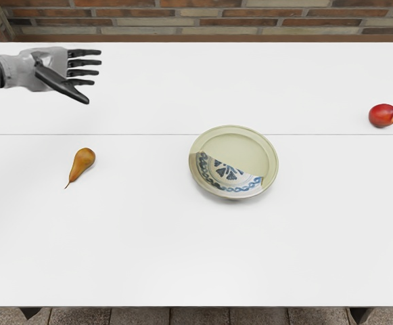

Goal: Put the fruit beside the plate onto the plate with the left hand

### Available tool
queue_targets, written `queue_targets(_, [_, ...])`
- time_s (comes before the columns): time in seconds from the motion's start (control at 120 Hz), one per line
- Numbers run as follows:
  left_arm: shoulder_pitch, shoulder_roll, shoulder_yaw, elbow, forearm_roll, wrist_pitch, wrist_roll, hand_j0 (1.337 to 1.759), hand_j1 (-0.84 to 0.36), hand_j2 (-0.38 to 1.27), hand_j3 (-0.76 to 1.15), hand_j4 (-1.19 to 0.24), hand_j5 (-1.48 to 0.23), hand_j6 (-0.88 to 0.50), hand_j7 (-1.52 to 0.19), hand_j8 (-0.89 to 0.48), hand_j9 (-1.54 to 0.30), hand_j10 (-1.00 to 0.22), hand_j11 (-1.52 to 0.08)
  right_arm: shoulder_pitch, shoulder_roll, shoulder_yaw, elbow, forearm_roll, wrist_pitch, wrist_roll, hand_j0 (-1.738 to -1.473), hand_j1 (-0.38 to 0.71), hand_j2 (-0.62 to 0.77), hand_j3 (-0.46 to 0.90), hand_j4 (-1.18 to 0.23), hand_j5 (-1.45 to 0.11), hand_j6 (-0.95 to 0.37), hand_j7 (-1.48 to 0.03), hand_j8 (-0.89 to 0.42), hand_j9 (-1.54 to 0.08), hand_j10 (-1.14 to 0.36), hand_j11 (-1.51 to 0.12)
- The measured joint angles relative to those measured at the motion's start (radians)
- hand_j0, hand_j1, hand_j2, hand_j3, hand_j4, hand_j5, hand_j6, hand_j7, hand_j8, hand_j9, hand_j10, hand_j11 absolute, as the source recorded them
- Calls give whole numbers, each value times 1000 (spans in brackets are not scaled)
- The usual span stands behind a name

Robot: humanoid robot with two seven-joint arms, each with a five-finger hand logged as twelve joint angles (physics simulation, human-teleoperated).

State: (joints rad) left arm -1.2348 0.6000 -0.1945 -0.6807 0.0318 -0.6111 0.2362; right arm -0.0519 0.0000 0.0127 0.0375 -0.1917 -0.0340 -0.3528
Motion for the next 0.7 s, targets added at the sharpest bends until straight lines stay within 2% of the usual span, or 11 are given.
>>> queue_targets(0.092, [0,0,1,-1,4,0,4,1658,334,3,0,-13,-17,-13,-17,-13,-17,-13,-17,0,0,0,0,0,-2,0,-1658,-349,0,0,-1,0,-1,0,-1,0,-1,0])
queue_targets(0.192, [-7,8,0,-2,35,0,64,1658,333,3,0,-14,-17,-14,-17,-14,-17,-13,-17,0,0,1,-1,1,-1,0,-1658,-349,0,0,-1,0,-1,0,-1,0,-1,0])
queue_targets(0.258, [-21,9,0,-2,72,0,125,1658,333,3,0,-14,-18,-14,-18,-14,-18,-14,-18,0,0,1,-1,1,1,0,-1658,-349,0,0,-1,0,-1,0,-1,0,-1,0])
queue_targets(0.367, [-43,11,0,-2,115,0,265,1658,333,3,0,-15,-18,-15,-18,-14,-18,-14,-18,0,0,2,-1,1,1,0,-1658,-349,0,0,-1,0,-1,0,-1,0,-1,0])
queue_targets(0.442, [-54,13,0,-3,128,0,321,1658,332,3,0,-15,-18,-15,-18,-15,-18,-14,-18,0,0,2,-1,1,2,0,-1658,-349,0,0,-1,0,-1,0,-1,0,-1,0])
queue_targets(0.542, [-66,33,1,-25,165,0,354,1658,332,3,0,-15,-18,-15,-18,-15,-18,-15,-18,0,0,2,-1,1,2,0,-1658,-349,0,0,-1,0,-1,0,-1,0,-1,0])
queue_targets(0.7, [-83,29,2,-71,265,5,370,1658,332,3,0,-16,-19,-16,-19,-16,-19,-15,-19,0,0,2,-1,2,2,0,-1658,-349,0,0,-1,0,-1,0,-1,0,-1,0])
